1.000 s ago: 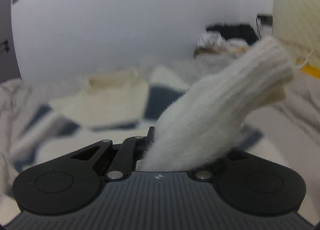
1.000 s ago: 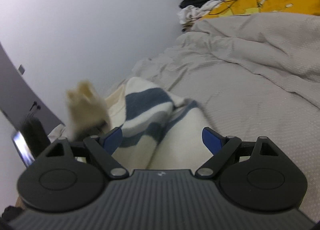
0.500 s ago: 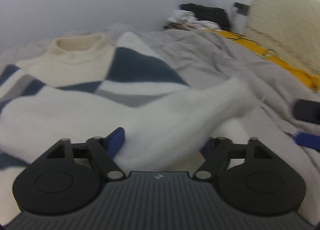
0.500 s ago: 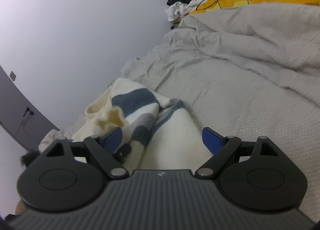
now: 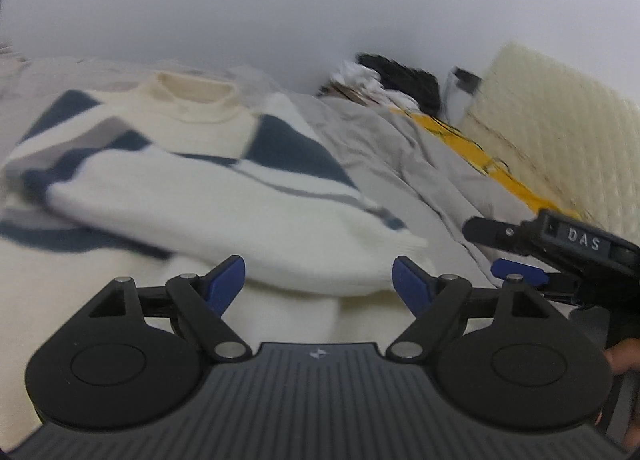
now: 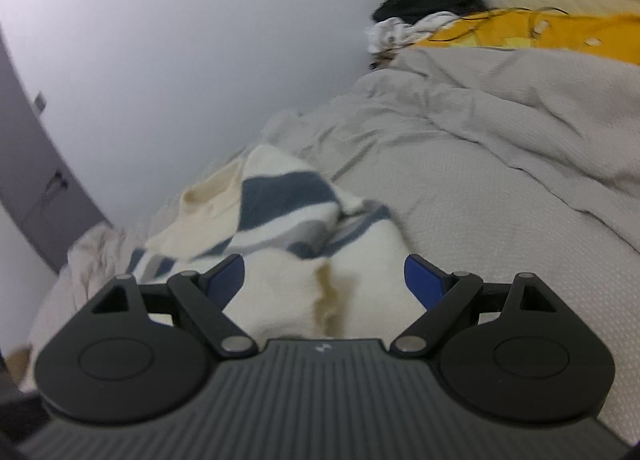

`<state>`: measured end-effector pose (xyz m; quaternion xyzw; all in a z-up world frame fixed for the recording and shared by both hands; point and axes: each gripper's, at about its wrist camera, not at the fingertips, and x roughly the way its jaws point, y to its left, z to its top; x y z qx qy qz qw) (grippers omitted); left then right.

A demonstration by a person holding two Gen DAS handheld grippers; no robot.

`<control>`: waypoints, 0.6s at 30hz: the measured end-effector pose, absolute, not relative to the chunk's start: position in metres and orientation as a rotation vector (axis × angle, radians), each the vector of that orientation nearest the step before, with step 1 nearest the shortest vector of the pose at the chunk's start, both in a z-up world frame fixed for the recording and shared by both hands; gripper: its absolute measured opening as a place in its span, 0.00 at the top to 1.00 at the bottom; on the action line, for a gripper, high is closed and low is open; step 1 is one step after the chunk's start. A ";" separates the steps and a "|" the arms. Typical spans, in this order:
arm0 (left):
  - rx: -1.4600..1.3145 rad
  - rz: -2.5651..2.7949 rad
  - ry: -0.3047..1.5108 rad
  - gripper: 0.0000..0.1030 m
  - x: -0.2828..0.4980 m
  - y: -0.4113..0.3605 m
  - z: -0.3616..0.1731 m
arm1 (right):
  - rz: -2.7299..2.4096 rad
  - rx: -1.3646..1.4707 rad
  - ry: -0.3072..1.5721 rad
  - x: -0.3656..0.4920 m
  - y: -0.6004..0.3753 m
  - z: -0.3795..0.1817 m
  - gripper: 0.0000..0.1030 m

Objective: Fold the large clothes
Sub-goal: 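Pull both open grippers back from the folded sweater, then move both grippers to the sweater hem and close on it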

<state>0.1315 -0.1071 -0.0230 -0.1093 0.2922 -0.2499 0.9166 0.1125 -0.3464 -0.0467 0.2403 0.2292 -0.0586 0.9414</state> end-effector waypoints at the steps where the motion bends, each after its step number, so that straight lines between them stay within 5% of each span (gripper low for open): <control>1: -0.229 -0.488 0.601 0.18 0.129 -0.101 -0.025 | -0.099 0.469 0.473 0.114 -0.341 -0.047 0.15; 5: -0.282 -0.449 0.639 0.18 0.130 -0.077 -0.036 | -0.036 0.375 0.476 0.124 -0.319 -0.047 0.18; 10: -0.275 -0.375 0.672 0.18 0.135 -0.068 -0.044 | 0.011 0.265 0.541 0.153 -0.292 -0.059 0.40; 18: -0.282 -0.287 0.727 0.18 0.144 -0.057 -0.063 | 0.007 0.164 0.635 0.200 -0.286 -0.099 0.45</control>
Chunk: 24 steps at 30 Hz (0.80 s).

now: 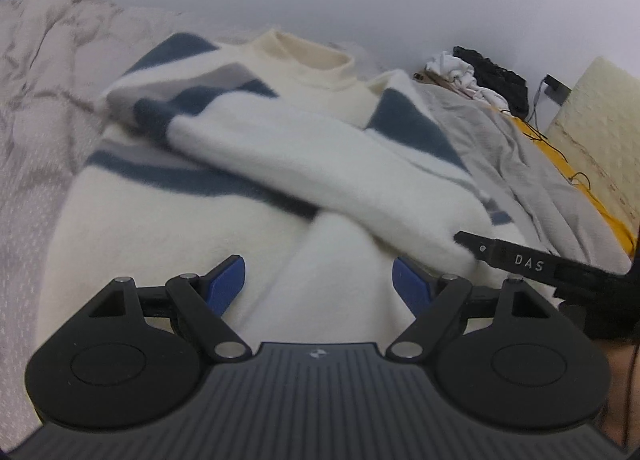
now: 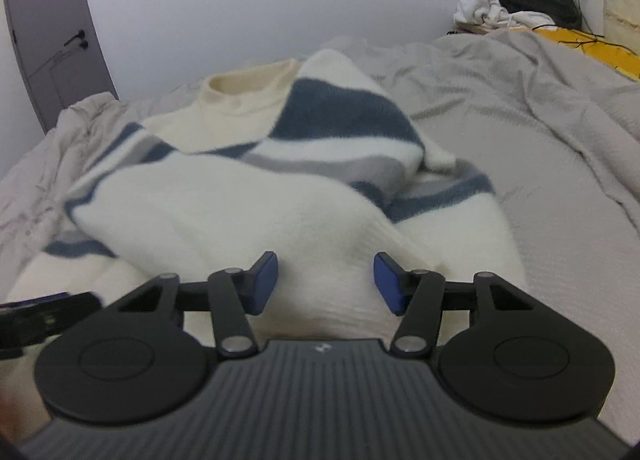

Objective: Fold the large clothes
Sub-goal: 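Move both grippers to the sweater hem and close on it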

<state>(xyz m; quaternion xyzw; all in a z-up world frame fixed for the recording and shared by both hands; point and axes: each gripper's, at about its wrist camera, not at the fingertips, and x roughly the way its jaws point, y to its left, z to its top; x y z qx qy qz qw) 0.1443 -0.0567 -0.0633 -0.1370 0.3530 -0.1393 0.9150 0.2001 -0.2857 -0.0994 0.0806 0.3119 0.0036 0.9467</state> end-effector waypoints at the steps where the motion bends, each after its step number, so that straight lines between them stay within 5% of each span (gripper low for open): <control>1: -0.286 -0.284 0.735 0.18 0.145 -0.056 -0.066 | 0.020 0.172 0.630 0.202 -0.288 -0.106 0.45; 24: -0.445 -0.192 0.794 0.18 0.084 0.010 -0.038 | -0.075 0.354 0.690 0.129 -0.321 -0.074 0.45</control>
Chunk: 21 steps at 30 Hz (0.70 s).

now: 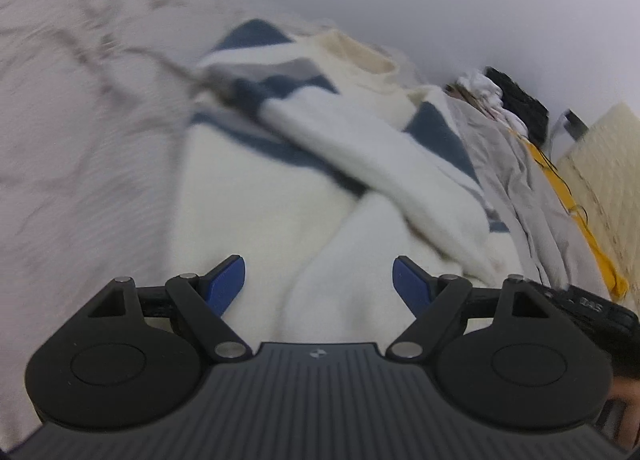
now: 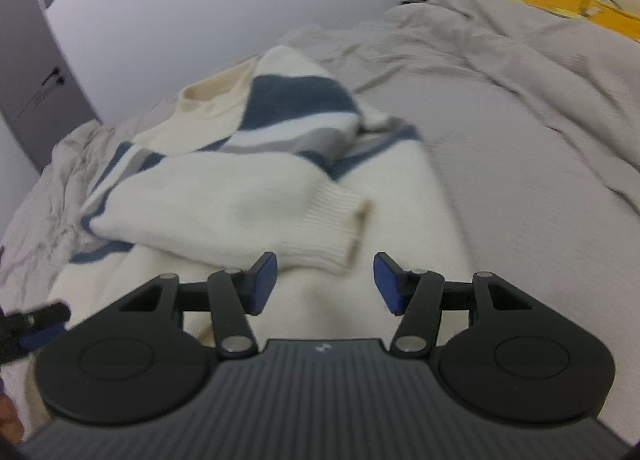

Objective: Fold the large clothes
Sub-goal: 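Move both grippers to the sweater hem and close on it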

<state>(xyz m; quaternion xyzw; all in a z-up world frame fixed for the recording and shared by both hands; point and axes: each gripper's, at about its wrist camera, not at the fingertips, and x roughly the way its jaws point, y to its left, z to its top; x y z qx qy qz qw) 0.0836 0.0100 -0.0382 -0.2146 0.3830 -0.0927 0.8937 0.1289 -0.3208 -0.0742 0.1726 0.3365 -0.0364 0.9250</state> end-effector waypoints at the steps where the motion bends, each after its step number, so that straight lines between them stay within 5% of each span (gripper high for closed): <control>1: -0.463 -0.180 0.804 0.18 0.077 0.018 -0.037 | -0.090 0.374 0.697 0.122 -0.326 -0.071 0.45; 9: -0.532 -0.141 0.831 0.19 0.031 0.059 -0.026 | -0.217 0.590 0.816 0.086 -0.363 -0.086 0.42; 11: -0.559 -0.131 0.827 0.20 0.024 0.066 -0.027 | -0.237 0.664 0.832 0.081 -0.371 -0.090 0.32; 15: -0.599 -0.131 0.888 0.36 0.021 0.069 -0.038 | -0.255 0.727 0.873 0.079 -0.376 -0.101 0.28; 21: -0.607 -0.157 0.960 0.37 0.040 0.062 -0.058 | -0.225 0.764 0.919 0.085 -0.371 -0.117 0.27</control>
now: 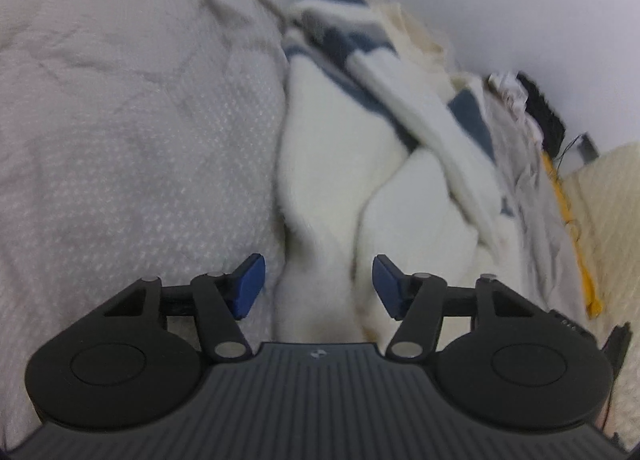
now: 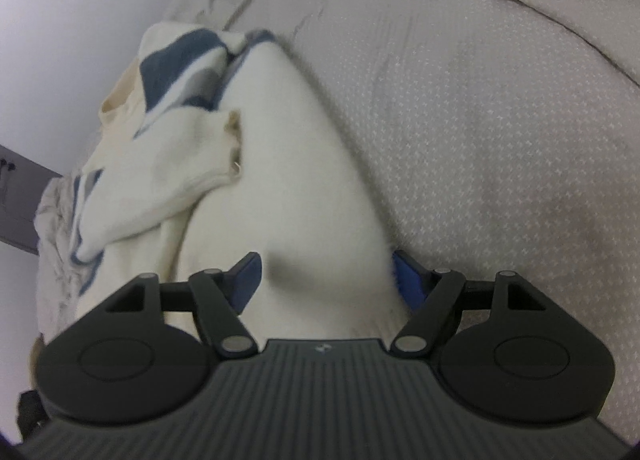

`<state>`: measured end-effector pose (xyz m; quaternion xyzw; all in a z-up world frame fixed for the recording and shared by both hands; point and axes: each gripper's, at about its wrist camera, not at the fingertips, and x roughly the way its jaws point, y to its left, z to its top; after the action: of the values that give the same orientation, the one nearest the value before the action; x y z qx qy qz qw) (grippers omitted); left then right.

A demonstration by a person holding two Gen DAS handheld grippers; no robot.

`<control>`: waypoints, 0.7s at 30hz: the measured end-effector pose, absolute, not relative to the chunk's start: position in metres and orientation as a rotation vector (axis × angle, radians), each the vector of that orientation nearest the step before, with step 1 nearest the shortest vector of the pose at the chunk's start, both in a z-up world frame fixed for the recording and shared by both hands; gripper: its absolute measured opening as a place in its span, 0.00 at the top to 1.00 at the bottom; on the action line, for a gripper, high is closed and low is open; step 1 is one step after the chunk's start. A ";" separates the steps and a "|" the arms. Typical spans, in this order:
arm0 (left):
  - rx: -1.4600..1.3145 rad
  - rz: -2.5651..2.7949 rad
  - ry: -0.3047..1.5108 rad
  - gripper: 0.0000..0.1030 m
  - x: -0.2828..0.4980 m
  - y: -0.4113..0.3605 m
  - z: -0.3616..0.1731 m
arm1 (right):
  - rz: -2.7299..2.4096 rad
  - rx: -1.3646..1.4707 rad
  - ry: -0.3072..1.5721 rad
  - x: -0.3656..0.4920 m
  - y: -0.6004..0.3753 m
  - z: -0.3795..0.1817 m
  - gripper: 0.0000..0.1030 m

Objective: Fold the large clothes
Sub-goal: 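Move both grippers to the sweater hem and close on it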

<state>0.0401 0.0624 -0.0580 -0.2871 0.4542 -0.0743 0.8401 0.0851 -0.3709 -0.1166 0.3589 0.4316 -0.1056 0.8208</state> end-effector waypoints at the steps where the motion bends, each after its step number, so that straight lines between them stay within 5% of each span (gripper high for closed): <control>1: -0.611 -0.153 0.967 0.37 0.044 0.062 -0.062 | -0.227 0.757 0.918 0.086 -0.369 -0.119 0.25; 13: -0.844 -0.347 0.949 0.43 0.029 0.067 -0.063 | 0.008 1.095 0.754 0.069 -0.369 -0.119 0.20; 21: -0.734 -0.308 1.072 0.43 0.027 0.046 -0.073 | -0.016 1.068 0.795 0.064 -0.358 -0.116 0.40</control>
<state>0.0272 0.0457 -0.0731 -0.3401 0.4972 -0.1429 0.7853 0.0641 -0.3584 -0.1161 0.4954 0.3686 -0.0075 0.7865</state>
